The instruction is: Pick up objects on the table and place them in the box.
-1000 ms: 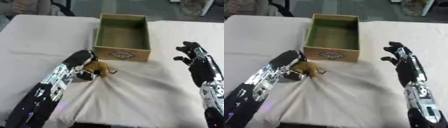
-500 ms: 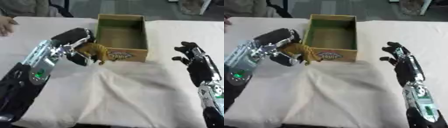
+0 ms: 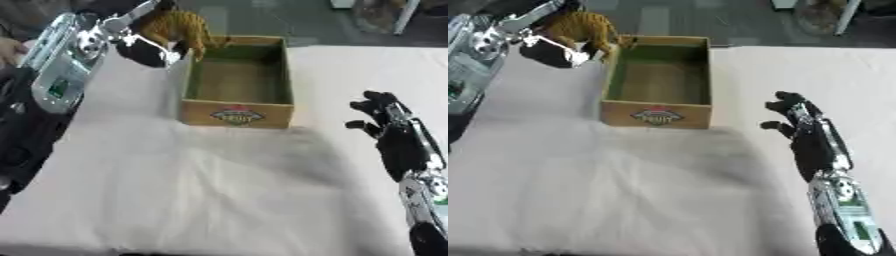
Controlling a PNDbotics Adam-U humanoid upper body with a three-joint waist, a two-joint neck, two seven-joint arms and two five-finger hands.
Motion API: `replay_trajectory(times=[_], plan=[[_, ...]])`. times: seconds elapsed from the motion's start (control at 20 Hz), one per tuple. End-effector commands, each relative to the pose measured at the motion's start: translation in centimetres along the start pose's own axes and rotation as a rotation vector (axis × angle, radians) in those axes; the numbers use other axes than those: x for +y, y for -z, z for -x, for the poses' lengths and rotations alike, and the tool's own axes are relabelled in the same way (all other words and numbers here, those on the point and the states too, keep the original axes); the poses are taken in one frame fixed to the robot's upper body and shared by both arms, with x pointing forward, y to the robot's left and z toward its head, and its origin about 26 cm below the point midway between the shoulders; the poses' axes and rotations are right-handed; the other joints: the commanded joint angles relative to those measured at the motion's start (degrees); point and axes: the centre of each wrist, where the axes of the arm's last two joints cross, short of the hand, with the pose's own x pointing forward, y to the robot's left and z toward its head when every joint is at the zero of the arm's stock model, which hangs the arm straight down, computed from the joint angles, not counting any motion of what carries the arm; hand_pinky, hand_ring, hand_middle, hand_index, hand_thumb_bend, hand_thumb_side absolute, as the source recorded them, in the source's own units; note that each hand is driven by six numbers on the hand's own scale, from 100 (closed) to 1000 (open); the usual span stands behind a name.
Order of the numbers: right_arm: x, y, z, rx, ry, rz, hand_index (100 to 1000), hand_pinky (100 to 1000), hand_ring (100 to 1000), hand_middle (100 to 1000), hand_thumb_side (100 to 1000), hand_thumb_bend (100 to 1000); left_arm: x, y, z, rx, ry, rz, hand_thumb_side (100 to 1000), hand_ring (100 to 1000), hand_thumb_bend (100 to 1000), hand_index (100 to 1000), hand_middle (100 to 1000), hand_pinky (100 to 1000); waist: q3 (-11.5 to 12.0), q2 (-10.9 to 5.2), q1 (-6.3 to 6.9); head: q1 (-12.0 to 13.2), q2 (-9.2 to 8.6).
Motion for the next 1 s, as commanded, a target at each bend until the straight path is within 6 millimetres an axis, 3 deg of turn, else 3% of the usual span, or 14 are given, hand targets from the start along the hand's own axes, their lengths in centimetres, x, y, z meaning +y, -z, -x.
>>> replay_trajectory(times=[0.05, 0.4, 0.85, 1.0], plan=[[0.4, 0.8, -0.8, -0.025, -0.004, -0.033, 758, 596, 825, 591, 612, 100, -0.9, 1.9, 0.8, 0.060, 0.001, -0.092, 118, 218, 100, 316, 174, 370, -0.62, -0.62, -0.01, 1.02, -1.02], [1.5, 1.2, -0.7, -0.020, 0.008, -0.088, 759, 596, 825, 591, 619, 100, -5.0, 4.4, 0.8, 0.104, -0.006, -0.215, 110, 225, 100, 326, 181, 373, -3.32, 0.15, 0.15, 3.49, -1.68], [2.0, 1.4, -0.6, -0.017, 0.015, -0.112, 758, 596, 825, 590, 621, 100, -9.9, 4.2, 1.5, 0.140, -0.006, -0.135, 125, 244, 100, 347, 203, 391, -5.06, 0.74, 0.37, 4.98, -2.00], [2.0, 1.4, -0.6, -0.016, 0.016, -0.114, 759, 596, 824, 590, 623, 100, -10.9, 4.0, 1.5, 0.135, -0.002, -0.101, 119, 282, 100, 390, 251, 413, -5.33, 0.89, 0.43, 5.38, -2.24]])
